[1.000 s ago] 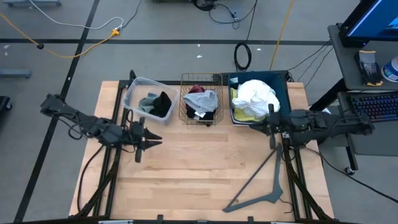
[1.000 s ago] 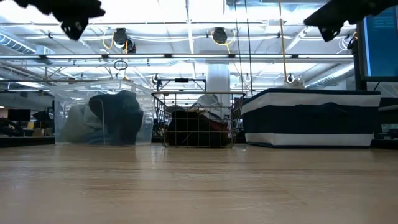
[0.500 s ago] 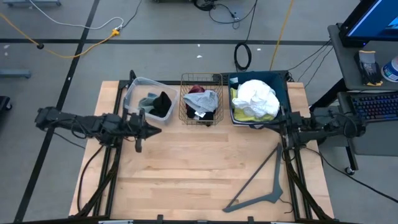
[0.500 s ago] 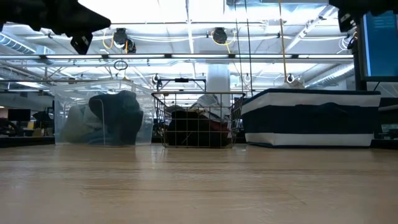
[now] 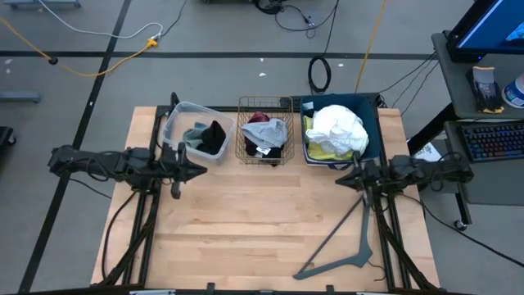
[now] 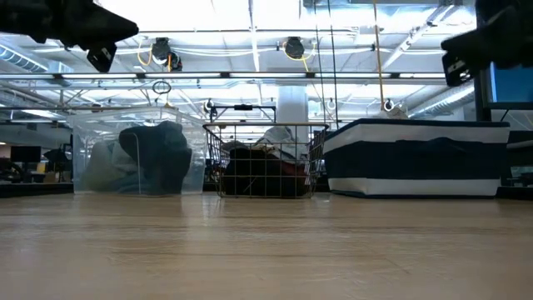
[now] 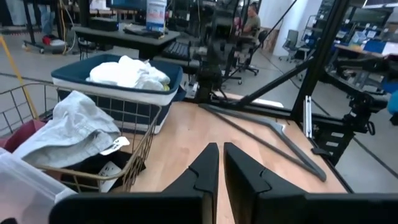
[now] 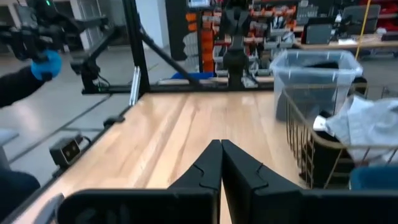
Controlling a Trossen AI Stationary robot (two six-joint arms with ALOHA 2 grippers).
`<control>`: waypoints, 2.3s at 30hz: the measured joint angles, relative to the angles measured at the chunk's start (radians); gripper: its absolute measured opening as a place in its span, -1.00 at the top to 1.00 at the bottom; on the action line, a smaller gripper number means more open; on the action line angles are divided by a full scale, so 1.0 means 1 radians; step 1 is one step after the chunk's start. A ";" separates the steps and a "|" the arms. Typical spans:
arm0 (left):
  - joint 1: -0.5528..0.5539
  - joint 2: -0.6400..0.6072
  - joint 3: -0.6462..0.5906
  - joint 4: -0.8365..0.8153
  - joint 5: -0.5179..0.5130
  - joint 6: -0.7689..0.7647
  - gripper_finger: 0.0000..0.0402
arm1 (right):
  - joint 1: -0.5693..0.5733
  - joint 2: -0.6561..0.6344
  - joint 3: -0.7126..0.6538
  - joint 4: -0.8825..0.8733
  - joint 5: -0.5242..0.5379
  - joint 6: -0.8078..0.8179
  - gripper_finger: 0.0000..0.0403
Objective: Pick & Place Cloths
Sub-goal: Return to Home Position
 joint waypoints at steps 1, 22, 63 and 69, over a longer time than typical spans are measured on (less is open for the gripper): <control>0.000 0.000 -0.015 0.026 0.000 0.001 0.87 | 0.000 0.000 -0.013 0.002 0.000 0.000 1.00; 0.126 -0.009 -0.278 0.328 0.180 0.042 0.87 | -0.004 -0.006 -0.092 -0.024 0.001 -0.079 1.00; 0.148 -0.009 -0.328 0.359 0.176 0.034 0.87 | -0.004 -0.043 -0.171 0.126 0.027 -0.105 1.00; 0.148 -0.009 -0.327 0.358 0.176 0.034 0.87 | -0.004 -0.043 -0.171 0.124 0.027 -0.105 0.98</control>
